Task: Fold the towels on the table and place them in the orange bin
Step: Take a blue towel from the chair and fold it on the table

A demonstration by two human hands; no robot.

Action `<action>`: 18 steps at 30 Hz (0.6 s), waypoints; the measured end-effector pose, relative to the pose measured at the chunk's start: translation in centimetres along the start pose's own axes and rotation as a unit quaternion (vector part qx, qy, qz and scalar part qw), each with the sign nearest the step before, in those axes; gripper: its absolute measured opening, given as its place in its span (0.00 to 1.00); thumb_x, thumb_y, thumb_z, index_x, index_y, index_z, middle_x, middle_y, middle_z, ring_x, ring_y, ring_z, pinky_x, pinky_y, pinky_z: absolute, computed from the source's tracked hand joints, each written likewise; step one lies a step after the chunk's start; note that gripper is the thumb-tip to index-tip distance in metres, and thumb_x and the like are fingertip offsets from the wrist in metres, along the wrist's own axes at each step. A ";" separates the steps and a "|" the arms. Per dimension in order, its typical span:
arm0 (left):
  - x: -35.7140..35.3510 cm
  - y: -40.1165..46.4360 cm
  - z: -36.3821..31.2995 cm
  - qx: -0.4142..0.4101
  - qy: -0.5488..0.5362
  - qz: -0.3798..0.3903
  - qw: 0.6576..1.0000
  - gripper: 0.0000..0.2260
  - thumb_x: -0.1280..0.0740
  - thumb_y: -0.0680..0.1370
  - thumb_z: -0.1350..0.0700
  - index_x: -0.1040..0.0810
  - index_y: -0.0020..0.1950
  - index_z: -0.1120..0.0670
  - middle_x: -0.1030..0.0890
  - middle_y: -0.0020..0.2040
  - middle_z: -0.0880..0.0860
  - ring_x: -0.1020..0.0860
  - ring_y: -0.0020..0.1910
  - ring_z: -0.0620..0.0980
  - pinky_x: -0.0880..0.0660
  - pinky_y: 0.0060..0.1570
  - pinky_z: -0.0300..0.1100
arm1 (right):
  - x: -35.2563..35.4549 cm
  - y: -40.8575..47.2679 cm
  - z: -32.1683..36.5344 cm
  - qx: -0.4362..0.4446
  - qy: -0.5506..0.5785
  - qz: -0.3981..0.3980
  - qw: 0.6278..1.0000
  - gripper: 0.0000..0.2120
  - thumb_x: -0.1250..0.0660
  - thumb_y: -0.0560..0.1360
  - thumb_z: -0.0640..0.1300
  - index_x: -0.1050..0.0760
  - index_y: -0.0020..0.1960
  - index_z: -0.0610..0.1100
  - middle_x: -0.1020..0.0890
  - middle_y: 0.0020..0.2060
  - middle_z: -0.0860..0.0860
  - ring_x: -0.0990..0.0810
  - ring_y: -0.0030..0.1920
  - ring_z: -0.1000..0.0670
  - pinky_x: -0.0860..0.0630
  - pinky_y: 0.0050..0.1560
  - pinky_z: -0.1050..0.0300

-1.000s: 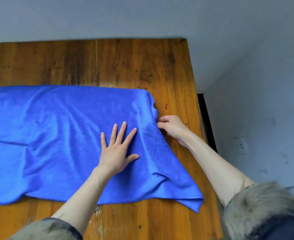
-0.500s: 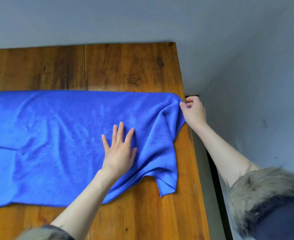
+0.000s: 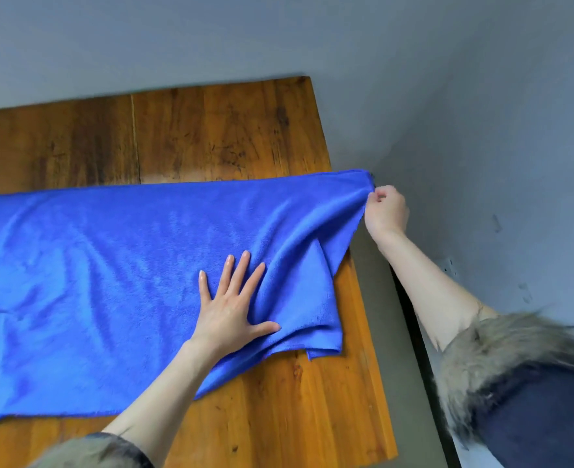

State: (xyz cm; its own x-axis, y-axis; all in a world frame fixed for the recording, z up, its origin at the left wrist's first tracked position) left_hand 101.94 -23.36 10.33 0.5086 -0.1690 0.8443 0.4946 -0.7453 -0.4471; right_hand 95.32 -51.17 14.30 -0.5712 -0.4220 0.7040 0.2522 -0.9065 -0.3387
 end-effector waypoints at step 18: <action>0.1 0.0 -0.4 0.014 0.044 0.041 0.998 0.56 0.32 0.62 0.29 0.71 0.70 0.46 0.73 0.71 0.46 0.71 0.72 0.50 0.63 0.67 0.66 | -3.2 -10.7 -6.5 -0.027 -0.170 0.091 0.981 0.11 0.37 0.76 0.51 0.23 0.46 0.44 0.19 0.47 0.48 0.22 0.50 0.43 0.26 0.53 0.51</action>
State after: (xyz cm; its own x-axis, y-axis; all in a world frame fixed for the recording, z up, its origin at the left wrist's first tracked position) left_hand 101.70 -23.69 10.53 0.4849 -0.2853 0.8267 0.4741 -0.7086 -0.5226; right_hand 89.40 -40.03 11.60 -0.2244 -0.5666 0.7929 0.2783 -0.8170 -0.5050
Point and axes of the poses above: each hand's wrist, its own y-axis towards the middle knuckle, its own x-axis out of the back of the hand, z = x × y, the point moved 3 cm from there along y, towards the middle knuckle
